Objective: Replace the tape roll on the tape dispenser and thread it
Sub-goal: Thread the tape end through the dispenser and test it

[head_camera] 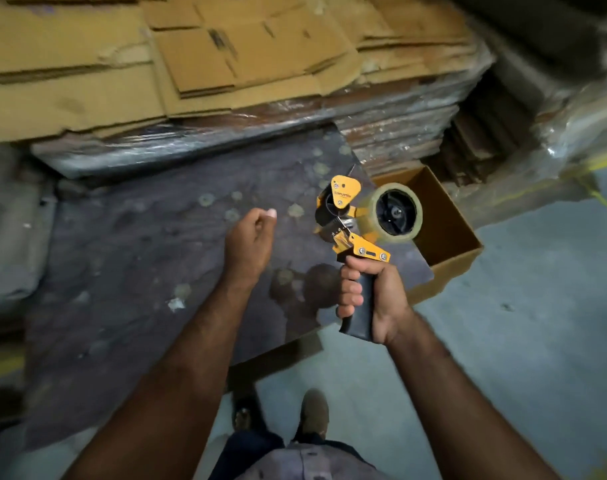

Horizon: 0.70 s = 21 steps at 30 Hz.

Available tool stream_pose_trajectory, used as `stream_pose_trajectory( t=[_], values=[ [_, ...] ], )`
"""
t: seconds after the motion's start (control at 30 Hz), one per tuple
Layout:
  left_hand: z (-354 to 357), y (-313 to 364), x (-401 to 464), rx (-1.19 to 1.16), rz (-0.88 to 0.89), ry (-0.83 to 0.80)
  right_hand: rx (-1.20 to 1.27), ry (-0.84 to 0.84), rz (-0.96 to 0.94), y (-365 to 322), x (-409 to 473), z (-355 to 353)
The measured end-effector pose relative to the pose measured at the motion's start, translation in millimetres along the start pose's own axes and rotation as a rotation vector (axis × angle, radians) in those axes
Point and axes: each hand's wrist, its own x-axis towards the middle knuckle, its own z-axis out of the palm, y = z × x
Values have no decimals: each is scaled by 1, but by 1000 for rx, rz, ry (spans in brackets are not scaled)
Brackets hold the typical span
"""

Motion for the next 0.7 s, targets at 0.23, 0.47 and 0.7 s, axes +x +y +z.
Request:
stream_pose_trajectory(
  t=[0.23,0.47,0.7],
  values=[
    [-73,-26,9,-95,-35,134,-229,75,28,18,29,59],
    [-83,-26,11,-4,43,123,-613,380,-258,17,45,63],
    [-56,-23,31,81,51,44,-1377,580,-567,-12,50,40]
  ],
)
